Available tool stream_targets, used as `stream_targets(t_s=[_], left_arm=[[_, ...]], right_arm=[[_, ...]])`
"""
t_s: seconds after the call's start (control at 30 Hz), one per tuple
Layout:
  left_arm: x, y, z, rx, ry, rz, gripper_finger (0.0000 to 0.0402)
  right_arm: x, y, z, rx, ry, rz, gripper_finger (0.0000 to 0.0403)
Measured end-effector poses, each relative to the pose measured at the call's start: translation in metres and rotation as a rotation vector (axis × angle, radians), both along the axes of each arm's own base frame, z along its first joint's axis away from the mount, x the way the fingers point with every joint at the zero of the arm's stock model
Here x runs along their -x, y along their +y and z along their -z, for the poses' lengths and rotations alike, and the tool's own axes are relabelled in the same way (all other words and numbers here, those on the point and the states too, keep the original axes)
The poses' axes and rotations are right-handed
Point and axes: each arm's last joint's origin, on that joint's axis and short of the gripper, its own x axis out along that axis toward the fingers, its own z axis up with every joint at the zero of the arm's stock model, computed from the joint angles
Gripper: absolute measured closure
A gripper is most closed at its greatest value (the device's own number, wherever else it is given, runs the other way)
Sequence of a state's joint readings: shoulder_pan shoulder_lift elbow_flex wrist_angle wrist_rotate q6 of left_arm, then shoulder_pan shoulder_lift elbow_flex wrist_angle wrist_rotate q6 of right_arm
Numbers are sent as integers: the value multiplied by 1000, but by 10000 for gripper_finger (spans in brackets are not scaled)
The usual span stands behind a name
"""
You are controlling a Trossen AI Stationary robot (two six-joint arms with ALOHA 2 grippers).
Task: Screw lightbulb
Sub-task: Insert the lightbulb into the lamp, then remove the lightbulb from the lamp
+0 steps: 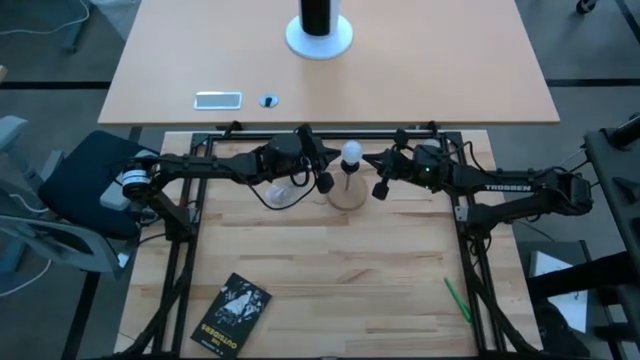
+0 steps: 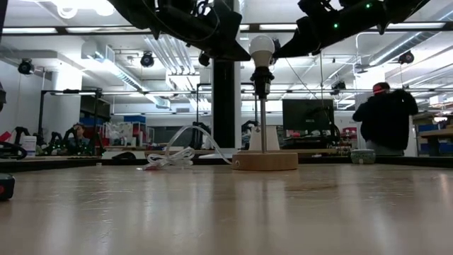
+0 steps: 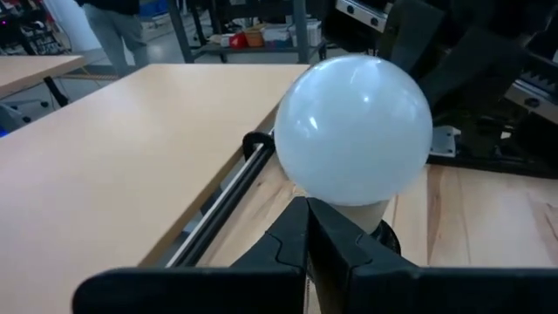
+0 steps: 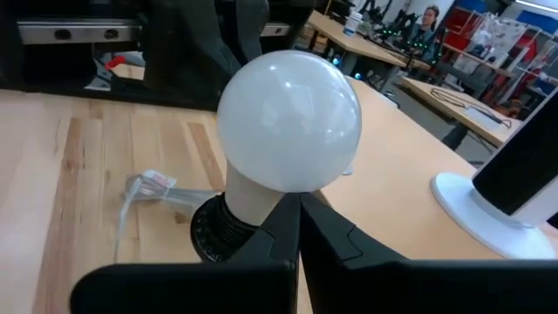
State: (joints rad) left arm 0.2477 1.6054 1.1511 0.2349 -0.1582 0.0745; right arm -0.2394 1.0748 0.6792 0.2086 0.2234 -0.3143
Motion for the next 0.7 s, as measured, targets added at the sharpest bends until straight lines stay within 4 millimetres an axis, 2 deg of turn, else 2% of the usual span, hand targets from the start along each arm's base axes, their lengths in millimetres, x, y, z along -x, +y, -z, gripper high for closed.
stream_targets(t_s=[0.3,0.47,0.63,0.7], left_arm=[[12,-4,-4,18,86,-7,401],[23,-11,-12,-87,69,24,401],[44,-19,-7,-117,-18,114,401],[61,-25,-1,-118,-28,130,401]], right_arm=[[12,1,2,-31,69,70,403],[24,5,0,-48,63,29,403],[38,9,5,-57,34,-10,403],[45,11,8,-55,27,-9,403]])
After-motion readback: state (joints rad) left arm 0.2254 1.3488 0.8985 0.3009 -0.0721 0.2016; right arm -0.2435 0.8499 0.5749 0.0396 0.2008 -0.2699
